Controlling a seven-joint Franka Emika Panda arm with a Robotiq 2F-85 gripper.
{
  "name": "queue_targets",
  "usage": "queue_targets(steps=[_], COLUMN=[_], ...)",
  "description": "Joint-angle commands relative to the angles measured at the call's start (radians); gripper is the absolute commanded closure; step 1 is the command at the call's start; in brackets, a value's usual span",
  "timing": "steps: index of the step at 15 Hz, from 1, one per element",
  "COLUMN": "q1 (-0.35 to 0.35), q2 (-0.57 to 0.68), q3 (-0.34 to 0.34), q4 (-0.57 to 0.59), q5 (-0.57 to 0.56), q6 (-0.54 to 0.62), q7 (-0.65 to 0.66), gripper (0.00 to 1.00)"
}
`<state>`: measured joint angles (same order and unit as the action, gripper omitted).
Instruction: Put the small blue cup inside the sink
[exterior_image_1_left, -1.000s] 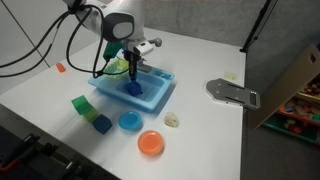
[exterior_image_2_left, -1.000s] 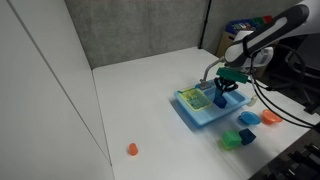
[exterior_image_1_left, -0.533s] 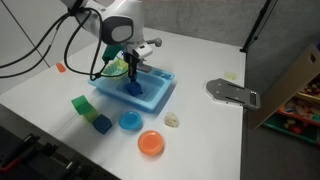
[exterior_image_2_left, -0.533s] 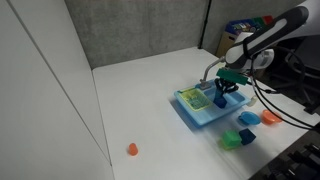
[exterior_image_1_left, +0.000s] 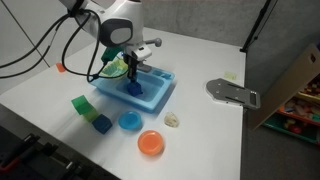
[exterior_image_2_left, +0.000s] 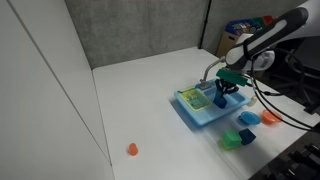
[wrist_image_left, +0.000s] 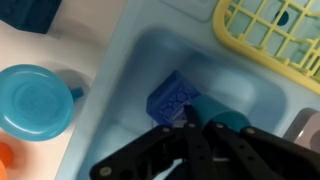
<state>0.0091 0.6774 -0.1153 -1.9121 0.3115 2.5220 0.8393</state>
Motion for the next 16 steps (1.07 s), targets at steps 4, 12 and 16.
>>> queue_targets(steps=[4, 12, 16], q1=[-0.004, -0.029, -0.050], q2=[-0.020, -0.112, -0.223], q3=[0.003, -0.001, -0.001], q4=[-0.032, -0.153, -0.284], q5=[0.015, 0.048, 0.076], q6=[0.010, 0.094, 0.186], q7=[0.027, 0.007, -0.011], gripper=[0.45, 0.00, 0.00])
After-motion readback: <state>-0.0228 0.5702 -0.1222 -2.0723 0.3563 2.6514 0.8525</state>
